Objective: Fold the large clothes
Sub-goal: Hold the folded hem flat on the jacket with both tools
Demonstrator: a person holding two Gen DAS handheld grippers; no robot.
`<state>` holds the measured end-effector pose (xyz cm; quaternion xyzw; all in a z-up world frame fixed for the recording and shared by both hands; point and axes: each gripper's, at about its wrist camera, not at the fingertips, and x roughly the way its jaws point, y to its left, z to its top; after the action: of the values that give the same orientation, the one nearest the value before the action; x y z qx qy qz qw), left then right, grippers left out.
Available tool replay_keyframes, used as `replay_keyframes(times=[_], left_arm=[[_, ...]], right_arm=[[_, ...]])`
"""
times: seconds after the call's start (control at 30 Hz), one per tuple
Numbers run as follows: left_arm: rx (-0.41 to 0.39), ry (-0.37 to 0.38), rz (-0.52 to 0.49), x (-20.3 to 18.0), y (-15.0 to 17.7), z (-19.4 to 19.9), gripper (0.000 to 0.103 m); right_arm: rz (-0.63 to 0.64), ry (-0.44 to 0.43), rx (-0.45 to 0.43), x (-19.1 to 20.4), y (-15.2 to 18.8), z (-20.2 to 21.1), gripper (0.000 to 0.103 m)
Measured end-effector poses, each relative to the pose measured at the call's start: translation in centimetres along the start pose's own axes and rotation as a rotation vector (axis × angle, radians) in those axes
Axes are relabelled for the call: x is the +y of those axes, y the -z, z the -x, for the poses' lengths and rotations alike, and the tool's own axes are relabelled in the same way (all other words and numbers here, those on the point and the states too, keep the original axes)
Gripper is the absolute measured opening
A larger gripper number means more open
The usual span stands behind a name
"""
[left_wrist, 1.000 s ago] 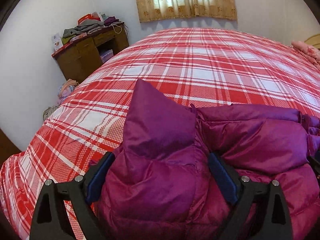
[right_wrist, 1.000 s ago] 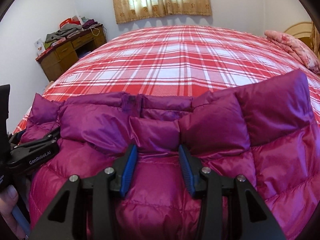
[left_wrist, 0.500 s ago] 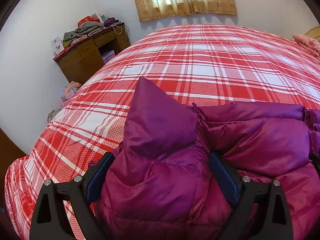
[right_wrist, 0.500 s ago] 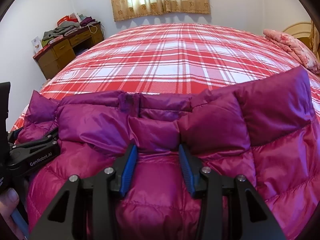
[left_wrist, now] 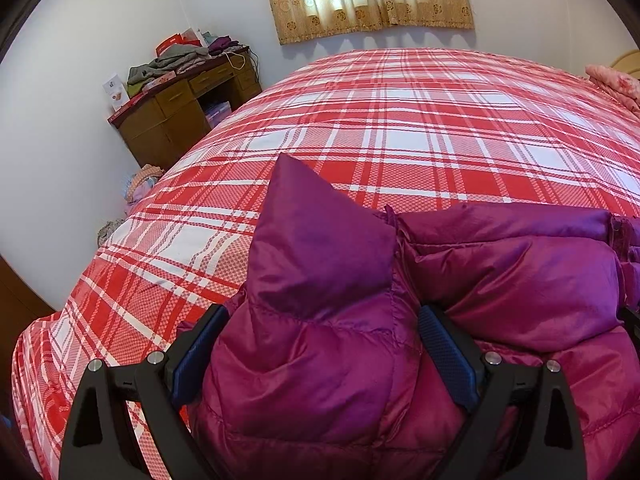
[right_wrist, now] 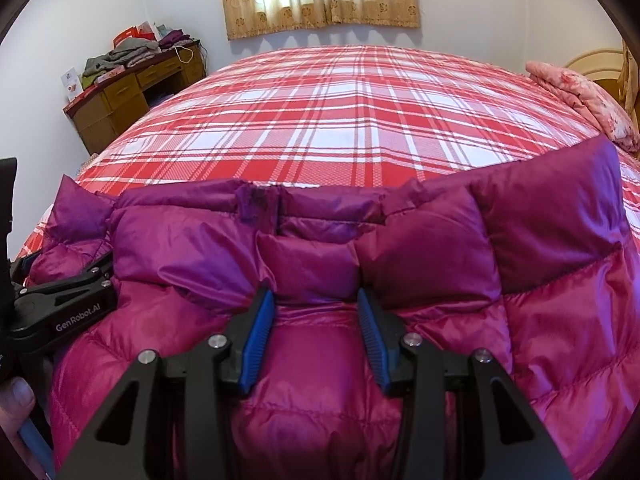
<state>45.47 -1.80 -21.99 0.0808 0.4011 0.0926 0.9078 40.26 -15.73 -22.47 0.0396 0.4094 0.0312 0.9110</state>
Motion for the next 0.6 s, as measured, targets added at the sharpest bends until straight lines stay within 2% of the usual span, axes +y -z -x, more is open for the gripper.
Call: replay_keyframes(times=[0.6], left_arm=[[0.0,-0.035,-0.027,-0.58,-0.08,0.02,0.096]], right_arm=[[0.005,0.005,0.0,0.06,-0.06,-0.17,0.046]])
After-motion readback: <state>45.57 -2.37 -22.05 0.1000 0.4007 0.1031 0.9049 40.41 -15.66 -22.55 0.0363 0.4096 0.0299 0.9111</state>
